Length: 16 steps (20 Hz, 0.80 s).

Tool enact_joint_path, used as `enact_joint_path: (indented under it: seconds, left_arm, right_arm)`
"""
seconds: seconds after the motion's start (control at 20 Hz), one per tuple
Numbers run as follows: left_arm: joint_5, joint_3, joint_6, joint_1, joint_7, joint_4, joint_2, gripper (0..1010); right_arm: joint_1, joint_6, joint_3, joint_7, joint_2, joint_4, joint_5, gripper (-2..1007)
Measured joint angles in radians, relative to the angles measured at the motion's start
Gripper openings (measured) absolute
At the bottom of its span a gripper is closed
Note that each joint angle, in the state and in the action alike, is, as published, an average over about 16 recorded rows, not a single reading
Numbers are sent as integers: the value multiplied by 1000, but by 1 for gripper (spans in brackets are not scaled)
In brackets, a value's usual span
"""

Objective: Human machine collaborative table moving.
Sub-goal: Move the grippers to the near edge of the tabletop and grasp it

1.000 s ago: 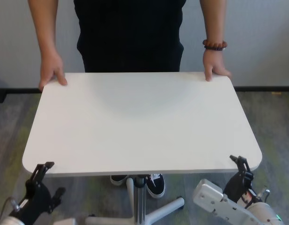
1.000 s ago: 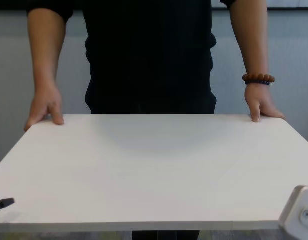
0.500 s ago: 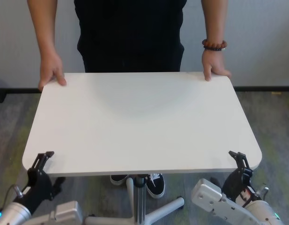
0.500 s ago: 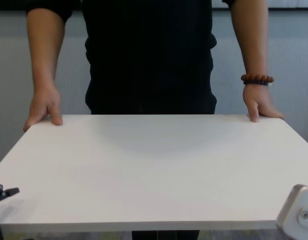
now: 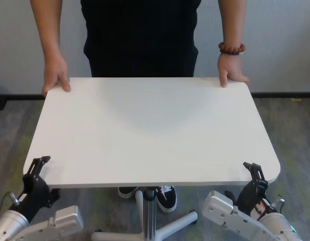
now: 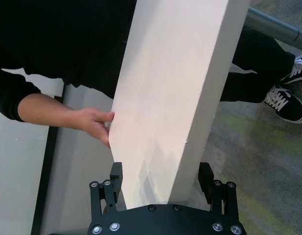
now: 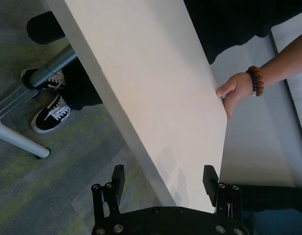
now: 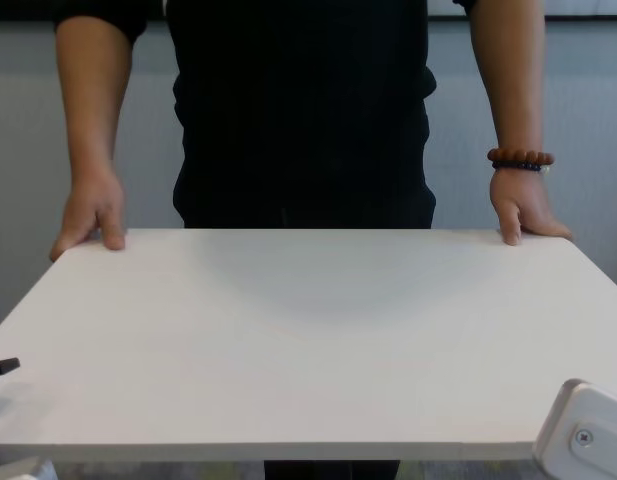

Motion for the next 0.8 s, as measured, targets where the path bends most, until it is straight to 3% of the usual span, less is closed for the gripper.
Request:
enact_joint_path:
  seconds: [0.8]
  left_arm:
    - [35,-20,-8,9,-8,-3,-18,1003]
  right_arm:
    - [11,4,16,44,-24,14,-36,1001]
